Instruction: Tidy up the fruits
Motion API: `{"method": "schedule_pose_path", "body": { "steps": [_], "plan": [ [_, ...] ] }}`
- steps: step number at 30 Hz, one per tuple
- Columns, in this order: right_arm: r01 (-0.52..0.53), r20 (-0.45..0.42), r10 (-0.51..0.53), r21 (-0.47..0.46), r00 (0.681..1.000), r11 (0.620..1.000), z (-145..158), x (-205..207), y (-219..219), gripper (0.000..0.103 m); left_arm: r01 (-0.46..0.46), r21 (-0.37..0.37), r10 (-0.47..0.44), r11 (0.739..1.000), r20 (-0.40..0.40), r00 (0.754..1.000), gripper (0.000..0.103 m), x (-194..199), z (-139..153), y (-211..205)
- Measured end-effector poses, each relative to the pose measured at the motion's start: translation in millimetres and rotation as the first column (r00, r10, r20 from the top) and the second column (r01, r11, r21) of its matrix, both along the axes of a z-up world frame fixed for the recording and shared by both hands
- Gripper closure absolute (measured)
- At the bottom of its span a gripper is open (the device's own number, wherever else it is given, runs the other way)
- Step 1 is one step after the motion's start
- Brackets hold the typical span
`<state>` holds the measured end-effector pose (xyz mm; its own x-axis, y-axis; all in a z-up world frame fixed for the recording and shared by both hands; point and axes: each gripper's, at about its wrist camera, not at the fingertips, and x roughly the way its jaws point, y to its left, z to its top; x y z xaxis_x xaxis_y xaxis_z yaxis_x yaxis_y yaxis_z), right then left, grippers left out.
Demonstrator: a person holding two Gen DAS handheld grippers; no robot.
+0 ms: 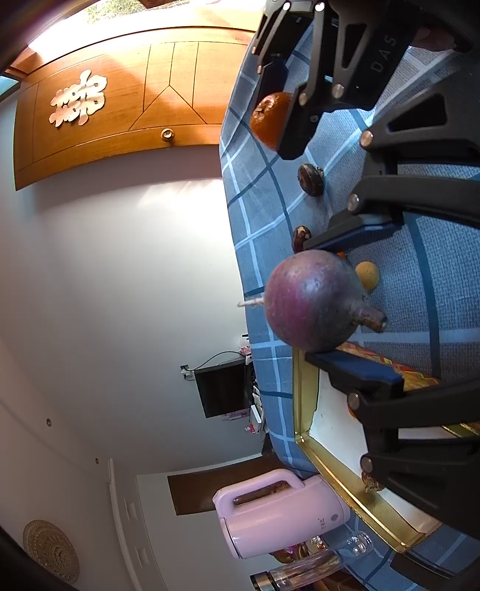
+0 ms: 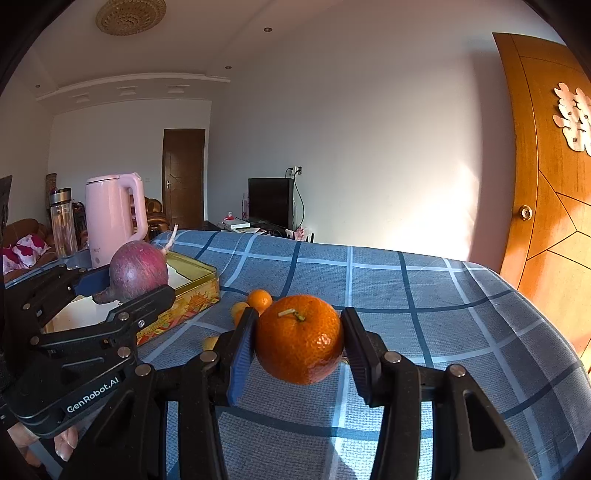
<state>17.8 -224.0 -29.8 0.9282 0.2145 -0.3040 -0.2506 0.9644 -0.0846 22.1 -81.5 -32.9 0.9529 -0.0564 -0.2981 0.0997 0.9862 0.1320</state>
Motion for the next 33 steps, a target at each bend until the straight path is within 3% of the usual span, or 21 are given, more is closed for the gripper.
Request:
{"method": "schedule_pose_path", "body": {
  "steps": [33],
  "plan": [
    [-0.184,-0.016,0.183,-0.092,0.983,0.979,16.5,12.7,92.3,0.055,-0.132,-0.053,0.129,0.990,-0.069,0.989,0.050,2.4,6.2,87.2]
  ]
}}
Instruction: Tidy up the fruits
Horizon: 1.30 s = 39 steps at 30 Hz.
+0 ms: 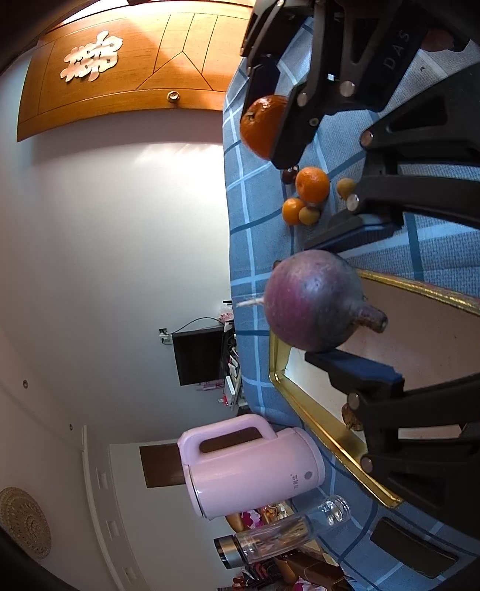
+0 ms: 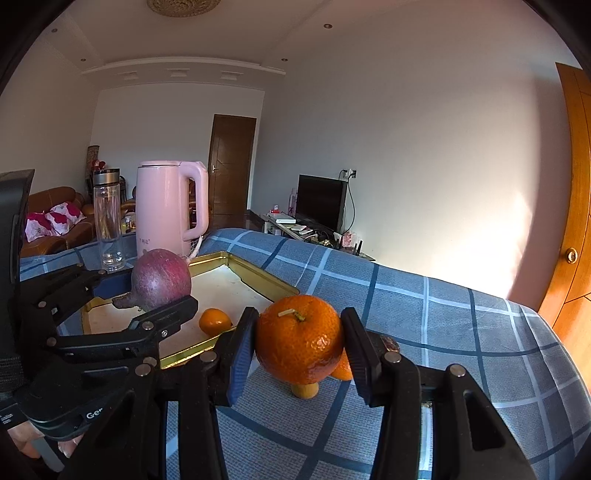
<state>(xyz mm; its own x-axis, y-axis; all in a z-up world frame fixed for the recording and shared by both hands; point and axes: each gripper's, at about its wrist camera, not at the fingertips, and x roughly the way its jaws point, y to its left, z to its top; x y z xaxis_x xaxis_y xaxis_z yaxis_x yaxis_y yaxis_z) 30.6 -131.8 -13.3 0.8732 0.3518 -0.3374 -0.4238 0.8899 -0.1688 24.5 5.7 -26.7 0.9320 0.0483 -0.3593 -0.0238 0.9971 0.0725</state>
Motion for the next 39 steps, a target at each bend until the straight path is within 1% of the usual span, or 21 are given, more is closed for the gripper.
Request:
{"method": "schedule_pose_path", "body": {
  "steps": [17,25,32,39],
  "plan": [
    [-0.091,-0.029,0.090,-0.047,0.996,0.995,-7.9,12.9,56.8,0.055,-0.094,-0.045,0.091,0.995,-0.073,0.993,0.050,9.8,-11.7,51.7],
    [-0.122,-0.042,0.119,-0.066,0.992,0.990,-10.7,19.5,78.3,0.055,-0.111,-0.048,0.105,0.993,-0.110,0.988,0.050,13.9,-15.2,67.7],
    [-0.143,-0.062,0.138,-0.077,0.988,0.987,-15.1,24.7,91.1,0.055,-0.124,-0.054,0.116,0.991,-0.130,0.985,0.050,16.2,-18.7,80.5],
    [-0.160,-0.088,0.153,-0.082,0.984,0.984,-19.5,29.5,101.6,0.055,-0.137,-0.063,0.124,0.989,-0.170,0.978,0.050,22.4,-24.5,92.4]
  ]
}}
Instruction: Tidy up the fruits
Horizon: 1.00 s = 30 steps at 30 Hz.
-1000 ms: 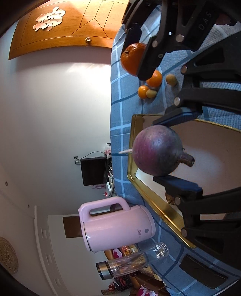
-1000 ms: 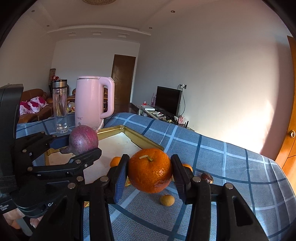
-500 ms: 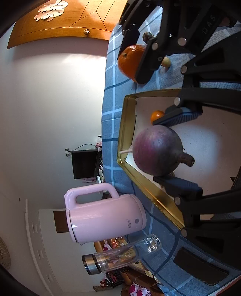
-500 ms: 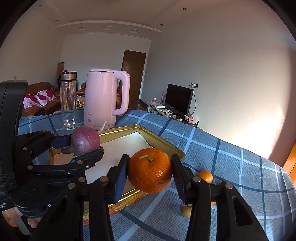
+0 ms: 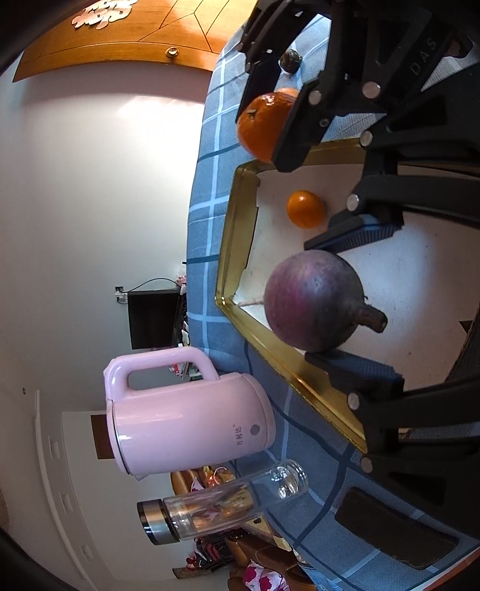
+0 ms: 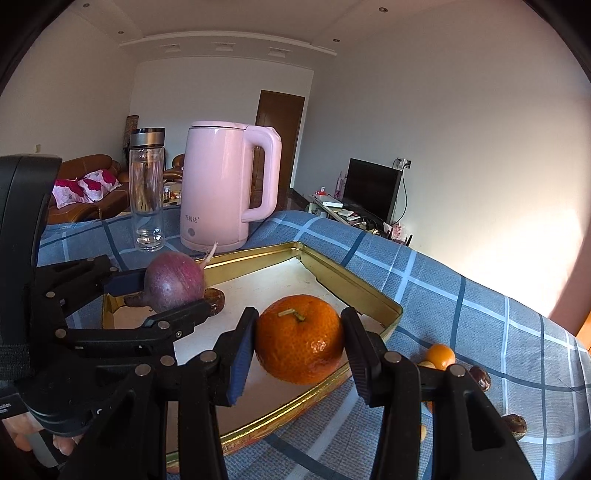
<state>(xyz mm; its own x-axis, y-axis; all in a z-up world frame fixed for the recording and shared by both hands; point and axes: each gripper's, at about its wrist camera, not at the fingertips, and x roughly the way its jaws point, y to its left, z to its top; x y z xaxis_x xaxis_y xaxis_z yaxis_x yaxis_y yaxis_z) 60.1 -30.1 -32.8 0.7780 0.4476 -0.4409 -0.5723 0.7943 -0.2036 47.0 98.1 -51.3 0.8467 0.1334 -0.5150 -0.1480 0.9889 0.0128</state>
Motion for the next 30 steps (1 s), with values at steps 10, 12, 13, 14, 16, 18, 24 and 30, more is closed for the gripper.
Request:
{"method": "schedule_pose_path", "body": {
  "steps": [10,12,13,14,16,18,24,30],
  "plan": [
    [-0.009,-0.052,0.009,-0.012,0.999,1.000,-7.9,10.1,11.4,0.055,-0.018,-0.016,0.017,1.000,-0.038,0.999,0.050,5.7,-5.6,14.3],
    [-0.012,-0.060,0.011,-0.020,0.998,1.000,-10.4,11.4,14.3,0.055,-0.018,-0.022,0.017,1.000,-0.046,0.999,0.050,6.7,-7.0,16.9],
    [-0.014,-0.064,0.013,-0.024,0.998,1.000,-11.5,12.0,15.6,0.055,-0.021,-0.021,0.020,1.000,-0.051,0.999,0.050,7.4,-7.7,17.8],
    [-0.016,-0.069,0.014,-0.029,0.998,0.999,-12.7,13.0,17.2,0.055,-0.023,-0.022,0.022,0.999,-0.054,0.998,0.050,7.9,-8.5,18.6],
    [-0.019,-0.078,0.017,-0.037,0.997,0.999,-15.4,14.2,19.4,0.055,-0.025,-0.027,0.024,0.999,-0.062,0.998,0.050,9.0,-9.9,21.1],
    [-0.023,-0.086,0.019,-0.043,0.996,0.999,-18.2,15.4,21.0,0.055,-0.028,-0.028,0.026,0.999,-0.068,0.997,0.050,9.4,-11.2,23.0],
    [-0.046,-0.117,0.038,-0.071,0.992,0.996,-27.4,17.3,27.7,0.055,-0.034,-0.027,0.032,0.999,-0.083,0.996,0.050,11.5,-11.9,26.1],
    [-0.062,-0.145,0.047,-0.100,0.988,0.993,-34.4,19.7,34.8,0.055,-0.041,-0.036,0.037,0.998,-0.106,0.994,0.049,12.2,-13.7,31.9]
  ]
}}
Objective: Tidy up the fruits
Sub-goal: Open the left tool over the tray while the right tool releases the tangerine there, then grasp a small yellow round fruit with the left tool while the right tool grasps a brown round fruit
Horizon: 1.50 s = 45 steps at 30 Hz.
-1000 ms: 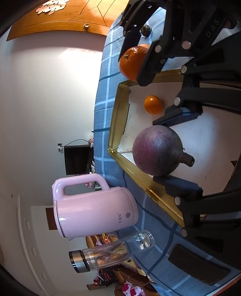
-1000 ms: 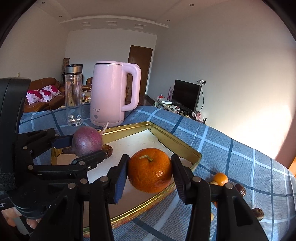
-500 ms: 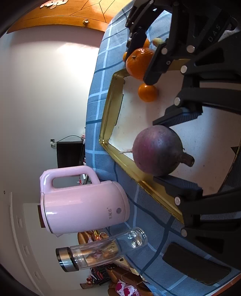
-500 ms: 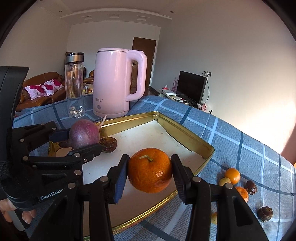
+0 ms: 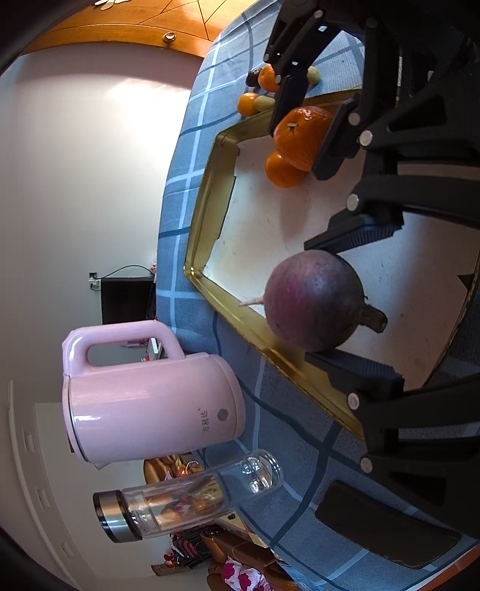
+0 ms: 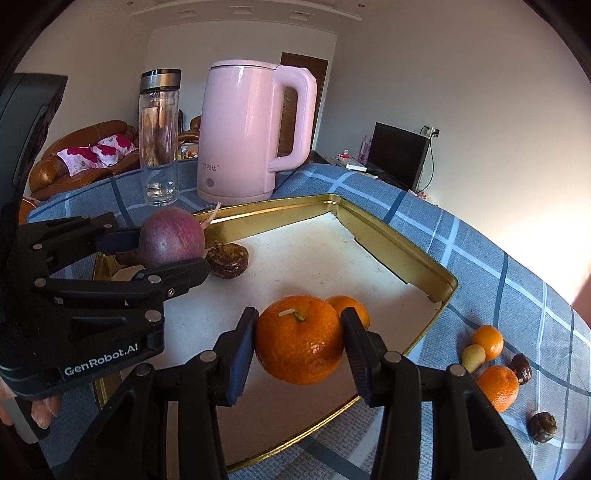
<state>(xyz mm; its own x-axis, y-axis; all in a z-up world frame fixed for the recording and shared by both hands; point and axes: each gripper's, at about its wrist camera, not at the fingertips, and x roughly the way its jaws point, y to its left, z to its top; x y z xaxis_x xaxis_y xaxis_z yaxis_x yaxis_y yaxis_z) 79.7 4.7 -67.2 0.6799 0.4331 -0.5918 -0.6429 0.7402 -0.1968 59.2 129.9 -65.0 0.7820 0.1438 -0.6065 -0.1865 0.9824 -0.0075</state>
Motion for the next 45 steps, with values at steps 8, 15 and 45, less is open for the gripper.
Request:
{"method": "schedule_pose_path", "body": {
  "steps": [8,15,45],
  "plan": [
    [-0.035,-0.039,0.034,-0.028,0.999,0.999,-5.6,2.0,6.4,0.048,-0.017,0.043,0.017,0.999,0.009,1.000,0.035,-5.7,4.9,-6.2],
    [0.008,0.032,-0.007,-0.021,0.999,1.000,11.6,-11.0,-13.1,0.039,-0.007,0.062,0.002,0.998,0.082,0.997,0.026,-19.6,37.6,-22.0],
    [0.612,-0.061,-0.609,0.071,0.791,0.787,18.4,61.3,-250.9,0.034,0.251,0.058,-0.250,0.966,-0.014,0.968,0.019,42.3,42.8,-184.6]
  ]
}}
